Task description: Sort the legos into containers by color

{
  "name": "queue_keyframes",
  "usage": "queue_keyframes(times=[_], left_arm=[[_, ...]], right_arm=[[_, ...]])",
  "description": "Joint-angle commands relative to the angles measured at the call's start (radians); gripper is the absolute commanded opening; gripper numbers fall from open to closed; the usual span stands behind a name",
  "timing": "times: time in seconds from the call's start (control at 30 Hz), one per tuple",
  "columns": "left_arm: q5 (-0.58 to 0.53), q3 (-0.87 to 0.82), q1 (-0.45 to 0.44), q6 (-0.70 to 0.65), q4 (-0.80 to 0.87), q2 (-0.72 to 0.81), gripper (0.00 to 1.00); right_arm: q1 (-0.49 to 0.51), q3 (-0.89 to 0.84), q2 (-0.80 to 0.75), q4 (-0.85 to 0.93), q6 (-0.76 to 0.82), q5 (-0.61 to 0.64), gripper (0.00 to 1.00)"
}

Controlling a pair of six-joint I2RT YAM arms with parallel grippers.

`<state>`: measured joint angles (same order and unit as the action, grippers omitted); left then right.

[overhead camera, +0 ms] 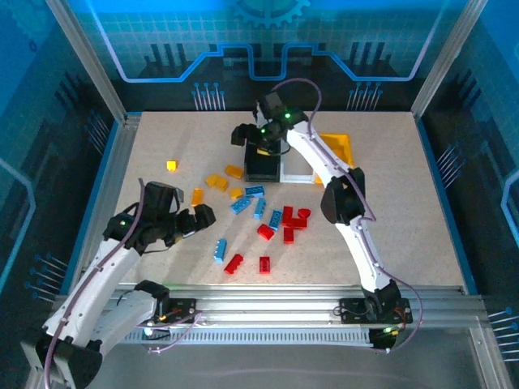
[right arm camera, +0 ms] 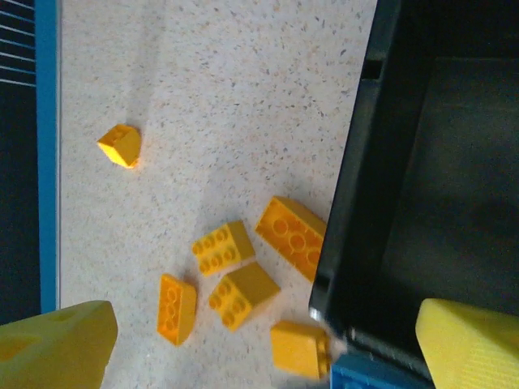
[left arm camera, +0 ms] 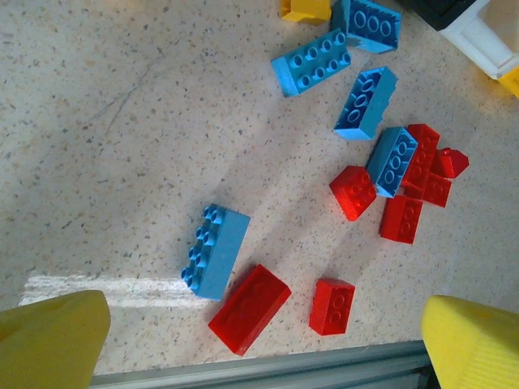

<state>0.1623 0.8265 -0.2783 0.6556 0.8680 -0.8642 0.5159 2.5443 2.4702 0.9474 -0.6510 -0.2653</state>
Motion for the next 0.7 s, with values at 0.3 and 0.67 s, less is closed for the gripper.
queue_keyframes(times=[0.3, 0.67], left_arm=[[0.027, -0.023, -0.120, -0.027, -0.116, -0.114, 0.99], [-0.126, -0.016, -0.420, -0.083, -0.101, -0.295, 0.91]], right_arm=[[-0.008, -0.799, -0.666, 0.060, 0.214, 0.127, 0.83], [0.068, -1.372, -1.019, -0.016, 0.146, 0.107, 0.78]])
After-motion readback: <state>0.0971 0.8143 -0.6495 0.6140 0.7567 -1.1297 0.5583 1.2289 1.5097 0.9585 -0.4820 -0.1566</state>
